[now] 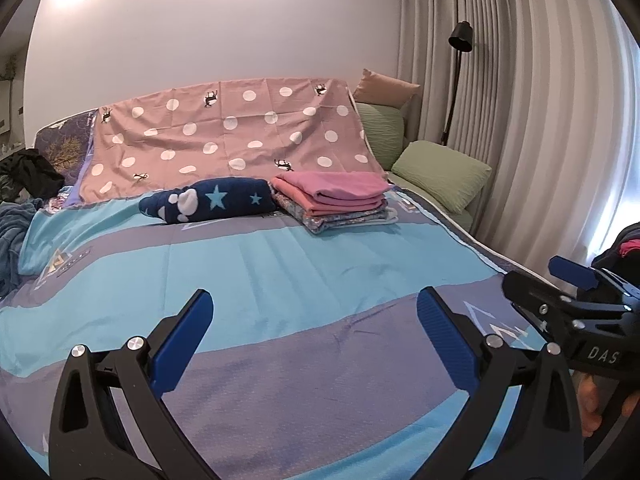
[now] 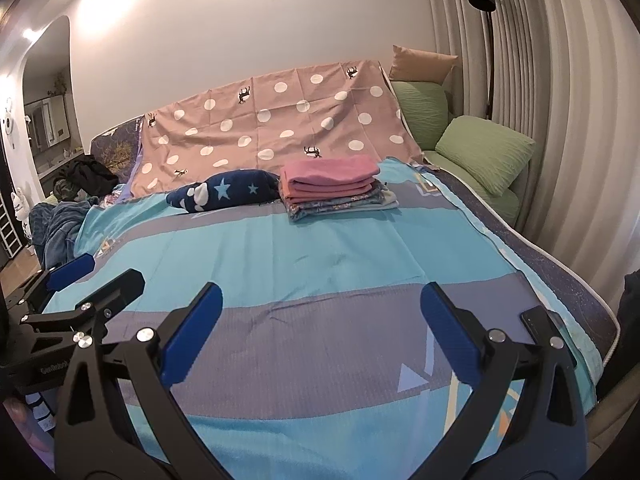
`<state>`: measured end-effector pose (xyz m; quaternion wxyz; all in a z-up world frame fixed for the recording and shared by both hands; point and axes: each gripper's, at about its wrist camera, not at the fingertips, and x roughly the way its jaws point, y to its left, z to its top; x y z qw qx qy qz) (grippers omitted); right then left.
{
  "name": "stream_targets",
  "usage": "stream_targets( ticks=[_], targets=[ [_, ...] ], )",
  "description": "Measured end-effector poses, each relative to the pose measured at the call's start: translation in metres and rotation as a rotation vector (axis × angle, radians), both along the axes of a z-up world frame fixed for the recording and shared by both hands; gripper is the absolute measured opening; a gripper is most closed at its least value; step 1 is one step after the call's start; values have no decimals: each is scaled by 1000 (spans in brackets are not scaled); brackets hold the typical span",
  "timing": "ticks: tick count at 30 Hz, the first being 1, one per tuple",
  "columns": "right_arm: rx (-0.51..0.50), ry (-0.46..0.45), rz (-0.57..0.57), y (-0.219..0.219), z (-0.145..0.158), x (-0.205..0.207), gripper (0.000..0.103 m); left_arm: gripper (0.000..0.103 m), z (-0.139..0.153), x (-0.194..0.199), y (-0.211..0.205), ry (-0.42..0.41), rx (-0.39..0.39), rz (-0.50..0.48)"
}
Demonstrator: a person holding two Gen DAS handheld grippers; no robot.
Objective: Fold small clothes
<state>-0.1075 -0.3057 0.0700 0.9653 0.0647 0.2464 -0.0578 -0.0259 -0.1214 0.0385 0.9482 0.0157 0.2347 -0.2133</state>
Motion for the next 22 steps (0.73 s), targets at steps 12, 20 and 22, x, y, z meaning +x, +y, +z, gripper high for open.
stream_targets(
  ticks=[12,20,22],
  targets=[
    [-21,12,-13,-1,-6,2,101,102,-9,4,-6,33,-4,-24],
    [-18,26,-9,-3,-11,6,101,102,-11,6,-6,47,-1,4],
    [-26,28,-10,-4,-11,7,101,102,-11,6,-5,49,-7,8]
  ],
)
